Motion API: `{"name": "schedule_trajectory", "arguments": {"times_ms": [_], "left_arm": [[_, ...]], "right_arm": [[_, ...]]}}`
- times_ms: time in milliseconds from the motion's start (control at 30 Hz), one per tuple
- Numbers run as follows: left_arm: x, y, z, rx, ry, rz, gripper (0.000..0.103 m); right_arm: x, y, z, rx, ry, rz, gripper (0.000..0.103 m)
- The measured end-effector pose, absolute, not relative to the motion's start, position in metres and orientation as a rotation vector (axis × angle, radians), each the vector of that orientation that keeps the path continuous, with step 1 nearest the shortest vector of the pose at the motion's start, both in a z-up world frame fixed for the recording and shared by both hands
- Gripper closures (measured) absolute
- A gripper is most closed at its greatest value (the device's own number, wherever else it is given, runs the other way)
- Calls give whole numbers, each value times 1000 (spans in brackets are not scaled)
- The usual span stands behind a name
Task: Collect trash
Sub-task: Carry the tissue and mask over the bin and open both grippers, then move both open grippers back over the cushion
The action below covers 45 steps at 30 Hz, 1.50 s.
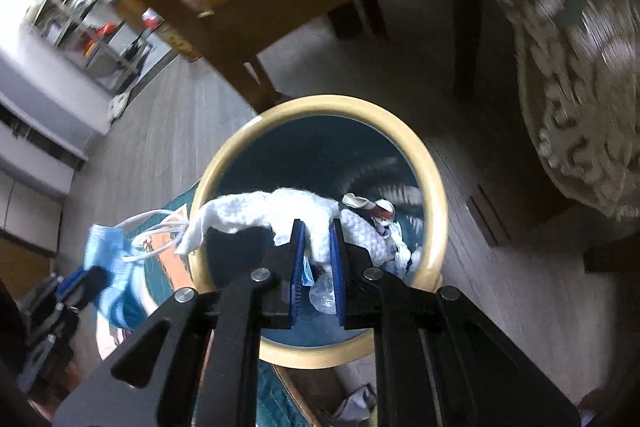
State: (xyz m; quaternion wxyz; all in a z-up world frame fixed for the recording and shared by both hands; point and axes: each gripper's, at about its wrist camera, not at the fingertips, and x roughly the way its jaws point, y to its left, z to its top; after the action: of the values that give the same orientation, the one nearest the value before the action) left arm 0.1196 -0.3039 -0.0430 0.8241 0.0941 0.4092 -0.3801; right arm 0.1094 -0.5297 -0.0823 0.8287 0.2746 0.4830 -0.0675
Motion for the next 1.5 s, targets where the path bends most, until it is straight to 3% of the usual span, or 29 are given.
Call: {"name": "schedule_trajectory", "arguments": {"times_ms": [167, 300, 433, 800, 900, 1067, 1133, 1300, 1500], "left_arm": [[122, -321, -58, 208, 868, -816, 78], [124, -319, -62, 217, 873, -803, 60], [127, -312, -56, 191, 868, -792, 60], [117, -289, -37, 193, 831, -769, 59], [114, -276, -30, 192, 822, -748, 54], [110, -249, -18, 187, 810, -708, 44], [107, -236, -12, 185, 799, -685, 38], [101, -201, 3, 174, 769, -622, 22], [98, -146, 18, 141, 749, -537, 17]], "right_arm": [[104, -527, -79, 575, 1020, -146, 87], [103, -528, -81, 580, 1022, -153, 85], [105, -526, -81, 576, 1021, -156, 74], [112, -502, -63, 518, 1008, -125, 73], [112, -493, -52, 485, 991, -124, 62], [112, -470, -38, 431, 981, -116, 57], [114, -460, -35, 413, 980, -112, 39], [114, -438, -27, 420, 951, -73, 17], [124, -394, -26, 401, 957, -12, 14]]}}
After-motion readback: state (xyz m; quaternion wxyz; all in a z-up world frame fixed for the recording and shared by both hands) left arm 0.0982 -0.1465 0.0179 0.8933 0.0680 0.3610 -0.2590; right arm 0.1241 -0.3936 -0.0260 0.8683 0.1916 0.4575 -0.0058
